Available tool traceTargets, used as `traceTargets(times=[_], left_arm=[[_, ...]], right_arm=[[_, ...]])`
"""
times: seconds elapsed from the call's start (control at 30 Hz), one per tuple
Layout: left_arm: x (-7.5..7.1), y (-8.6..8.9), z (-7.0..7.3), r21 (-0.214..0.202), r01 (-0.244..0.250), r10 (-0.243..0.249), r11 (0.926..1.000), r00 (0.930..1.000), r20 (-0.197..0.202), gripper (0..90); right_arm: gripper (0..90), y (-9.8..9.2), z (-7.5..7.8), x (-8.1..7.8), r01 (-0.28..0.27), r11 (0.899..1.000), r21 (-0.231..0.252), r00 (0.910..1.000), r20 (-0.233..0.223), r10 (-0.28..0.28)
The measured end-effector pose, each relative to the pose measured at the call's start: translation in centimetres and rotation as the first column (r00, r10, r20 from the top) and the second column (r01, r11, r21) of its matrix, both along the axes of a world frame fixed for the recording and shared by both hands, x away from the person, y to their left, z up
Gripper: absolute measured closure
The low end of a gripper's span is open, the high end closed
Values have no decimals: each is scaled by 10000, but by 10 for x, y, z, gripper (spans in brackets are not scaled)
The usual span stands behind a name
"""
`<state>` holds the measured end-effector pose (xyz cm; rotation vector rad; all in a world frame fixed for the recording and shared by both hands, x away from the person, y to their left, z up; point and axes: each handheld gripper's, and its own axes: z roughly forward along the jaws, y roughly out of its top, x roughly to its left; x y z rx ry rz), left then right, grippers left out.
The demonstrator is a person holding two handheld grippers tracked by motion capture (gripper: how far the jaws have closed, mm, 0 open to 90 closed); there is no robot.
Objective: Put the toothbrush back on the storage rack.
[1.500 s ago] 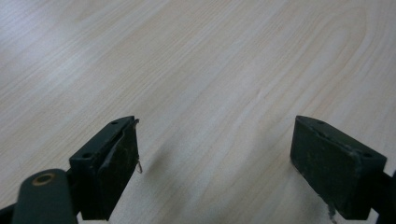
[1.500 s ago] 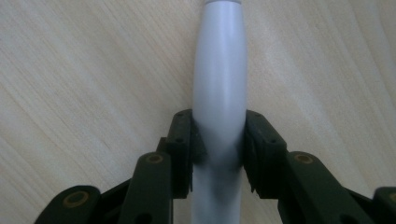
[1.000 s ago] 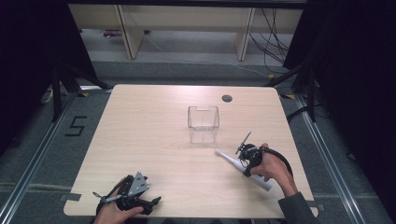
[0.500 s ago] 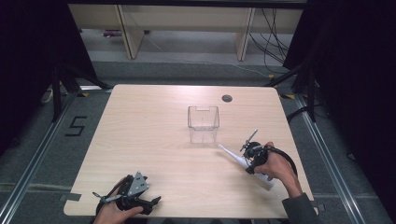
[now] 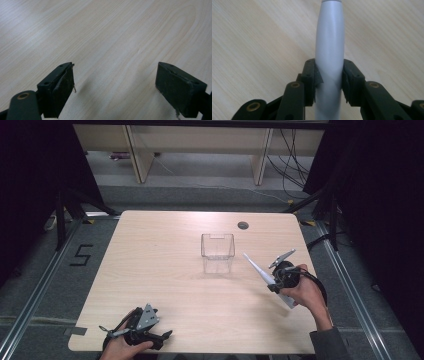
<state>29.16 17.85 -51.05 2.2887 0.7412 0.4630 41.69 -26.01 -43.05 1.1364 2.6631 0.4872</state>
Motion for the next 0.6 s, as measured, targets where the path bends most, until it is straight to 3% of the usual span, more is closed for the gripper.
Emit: traceTargets(times=[0.07, 0.27, 0.37, 0.43, 0.47, 0.5, 0.53, 0.57, 0.6], left_arm=[[0, -1, -1, -219, -109, 111, 9997, 9999, 77, 150], [0, -1, -2, -197, -195, 198, 9996, 9997, 120, 150], [1, 0, -2, -169, -130, 132, 9998, 9998, 114, 150], [1, -1, -2, -216, -211, 214, 9995, 9997, 103, 150], [0, -1, -2, -179, -148, 150, 9997, 9999, 82, 150], [1, -1, -2, -193, -89, 90, 9998, 9999, 64, 150], [1, -1, -2, -201, -87, 88, 9998, 9999, 49, 150], [1, -1, -2, -201, -87, 88, 9998, 9999, 49, 150], [1, 0, -1, -1, 54, -54, 10000, 10000, 12, 150]], right_arm=[[668, -1, 4, 0, 84, 9996, 256, 9996, 262, -91], [669, -5, 14, 3, 381, 9911, 1277, 9925, 1103, -524], [669, -5, 17, 5, 78, 9863, 1648, 9840, 1743, -369], [669, -4, 20, 4, 328, 9836, 1772, 9851, 1604, -617], [669, -4, 22, 8, 213, 9795, 2005, 9779, 1998, -621], [669, -4, 25, 9, 100, 9829, 1839, 9805, 1913, -458], [669, -1, 27, 8, 488, 9766, 2094, 9812, 1729, -861], [669, -1, 27, 8, 488, 9766, 2094, 9812, 1729, -861], [669, -1, 27, 14, 338, 9695, 2429, 9749, 2055, -855]])
